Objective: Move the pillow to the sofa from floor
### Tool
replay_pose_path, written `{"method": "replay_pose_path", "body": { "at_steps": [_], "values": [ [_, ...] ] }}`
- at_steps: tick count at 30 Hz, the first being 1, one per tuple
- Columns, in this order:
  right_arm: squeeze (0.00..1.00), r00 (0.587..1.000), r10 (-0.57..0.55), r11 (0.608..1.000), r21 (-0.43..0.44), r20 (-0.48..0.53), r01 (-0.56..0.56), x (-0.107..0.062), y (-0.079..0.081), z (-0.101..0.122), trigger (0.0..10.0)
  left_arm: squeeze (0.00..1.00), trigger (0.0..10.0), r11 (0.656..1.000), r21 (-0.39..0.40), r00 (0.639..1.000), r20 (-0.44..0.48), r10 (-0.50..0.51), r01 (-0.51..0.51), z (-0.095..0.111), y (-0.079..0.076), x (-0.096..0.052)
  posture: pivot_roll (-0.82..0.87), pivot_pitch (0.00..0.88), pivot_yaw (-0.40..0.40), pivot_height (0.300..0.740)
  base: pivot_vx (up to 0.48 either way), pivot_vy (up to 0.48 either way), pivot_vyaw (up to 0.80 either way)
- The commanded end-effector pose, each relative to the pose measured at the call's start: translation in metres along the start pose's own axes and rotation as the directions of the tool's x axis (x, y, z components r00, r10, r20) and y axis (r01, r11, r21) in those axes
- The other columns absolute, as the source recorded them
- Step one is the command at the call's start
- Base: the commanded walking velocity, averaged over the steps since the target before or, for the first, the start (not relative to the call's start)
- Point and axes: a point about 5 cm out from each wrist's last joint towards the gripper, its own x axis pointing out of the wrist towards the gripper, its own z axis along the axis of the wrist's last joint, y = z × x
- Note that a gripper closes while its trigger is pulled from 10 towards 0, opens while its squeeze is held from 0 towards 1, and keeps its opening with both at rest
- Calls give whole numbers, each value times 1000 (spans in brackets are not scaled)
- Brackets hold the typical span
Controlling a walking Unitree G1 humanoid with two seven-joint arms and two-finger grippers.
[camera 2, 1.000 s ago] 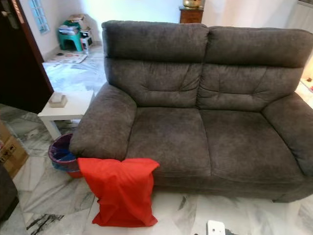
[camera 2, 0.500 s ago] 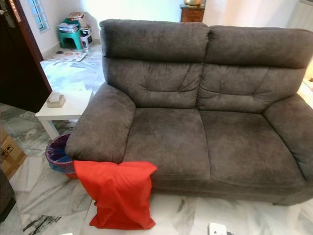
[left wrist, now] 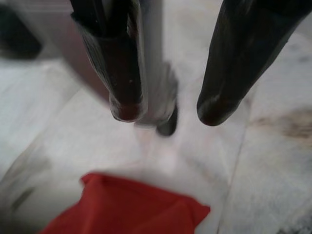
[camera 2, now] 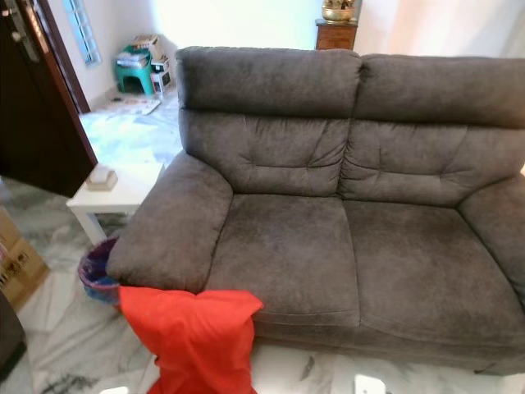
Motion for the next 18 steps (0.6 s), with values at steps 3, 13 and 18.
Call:
{"method": "replay_pose_path", "body": {
  "at_steps": [3, 13, 18],
  "values": [
    [0, 999, -35, 999, -1, -29, 35, -5, -14, -11, 10000, 0, 10000, 1000, -11, 1000, 22, -9, 9, 7, 2, 1, -51, 32, -23, 740, 296, 0, 0],
    [0, 1000, -20, 999, -27, -22, 20, -5, -13, -11, 10000, 0, 10000, 1000, -11, 1000, 22, 5, -5, 6, 8, 0, -46, 32, -28, 740, 30, 0, 781],
    [0, 1000, -23, 999, -34, -16, 23, -5, -13, -10, 10000, 0, 10000, 1000, -5, 1000, 23, 5, -5, 6, 8, 0, -46, 31, -26, 740, 0, 0, 800]
  ]
}}
